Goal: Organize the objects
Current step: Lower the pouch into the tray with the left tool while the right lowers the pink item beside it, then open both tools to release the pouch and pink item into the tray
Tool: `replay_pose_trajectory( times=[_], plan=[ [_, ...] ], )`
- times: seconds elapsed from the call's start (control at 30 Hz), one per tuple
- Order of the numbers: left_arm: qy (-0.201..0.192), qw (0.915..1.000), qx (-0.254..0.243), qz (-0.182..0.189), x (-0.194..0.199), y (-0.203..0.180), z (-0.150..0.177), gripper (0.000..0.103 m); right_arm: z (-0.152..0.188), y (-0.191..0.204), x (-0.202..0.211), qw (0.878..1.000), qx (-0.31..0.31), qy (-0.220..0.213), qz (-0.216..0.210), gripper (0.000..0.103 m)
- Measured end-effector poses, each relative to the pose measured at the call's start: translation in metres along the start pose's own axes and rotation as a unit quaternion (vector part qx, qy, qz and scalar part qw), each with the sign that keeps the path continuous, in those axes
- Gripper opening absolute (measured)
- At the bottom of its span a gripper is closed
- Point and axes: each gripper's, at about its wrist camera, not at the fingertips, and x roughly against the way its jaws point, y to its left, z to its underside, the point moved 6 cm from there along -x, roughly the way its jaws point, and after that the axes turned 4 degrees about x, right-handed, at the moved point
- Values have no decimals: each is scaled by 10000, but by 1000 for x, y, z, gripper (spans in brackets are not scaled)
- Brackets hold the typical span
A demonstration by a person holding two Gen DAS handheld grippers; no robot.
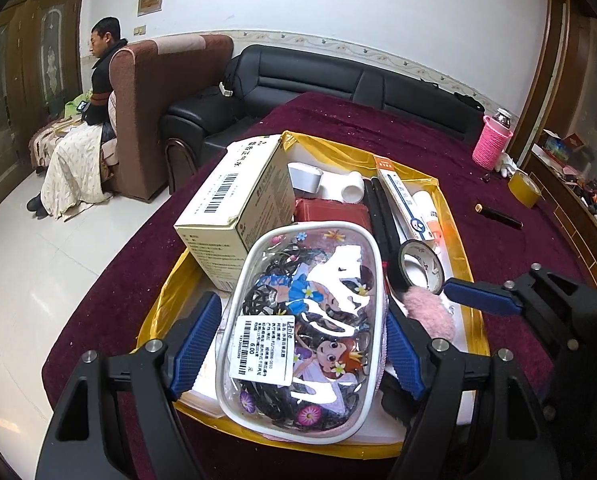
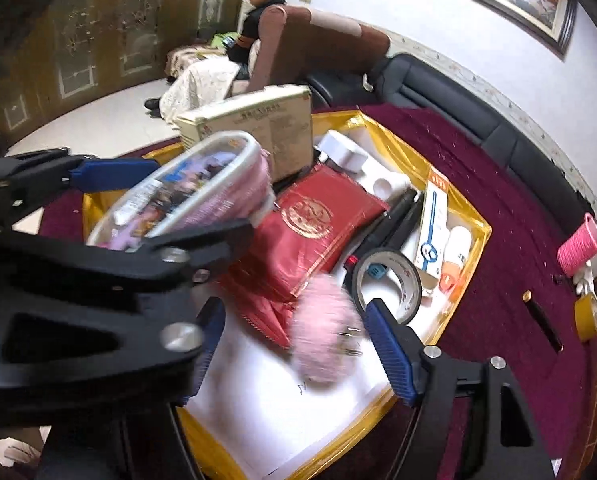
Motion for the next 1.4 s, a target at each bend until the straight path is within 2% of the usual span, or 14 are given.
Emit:
replay_pose_trajectory(
  times=[0.2, 0.33, 0.6, 0.7, 0.83, 0.93, 1.03, 1.1, 1.17, 1.3, 1.4],
  plan=[
    [-35, 9999, -86, -87, 10, -11, -2, 78, 4, 1, 16, 9993, 196, -256, 168, 84],
    [-163, 9995, -235, -150, 23, -25, -3, 83, 11, -10, 26, 9992, 72, -355, 175, 86],
    [-259, 9978, -557, -237, 36, -60, -4, 84, 33, -52, 52, 9963, -611, -592, 114, 88],
    [-347, 9966, -676, -324, 40, -75, -5, 89, 43, -68, 59, 9937, -886, -676, 114, 89],
    [-635, 9941, -761, -450, 51, -90, -11, 97, 55, -87, 68, 9889, -1255, -784, 107, 91],
    [-1015, 9895, -801, -652, 64, -100, -18, 103, 61, -102, 72, 9851, -1492, -847, 130, 92],
    [-1598, 9775, -957, -988, 85, -110, -24, 103, 64, -116, 77, 9808, -1689, -958, 196, 92],
    [-1819, 9716, -1038, -1105, 94, -119, -28, 103, 65, -124, 80, 9785, -1778, -1020, 215, 93],
    [-1822, 9717, -1119, -1005, 96, -128, -29, 103, 66, -132, 82, 9765, -1858, -1071, 236, 94],
    [-1480, 9791, -1174, -757, 86, -144, -24, 103, 68, -144, 79, 9731, -2009, -1099, 246, 95],
    [-1384, 9804, -1159, -794, 80, -150, -23, 103, 71, -151, 75, 9703, -2136, -1098, 282, 95]
  ],
)
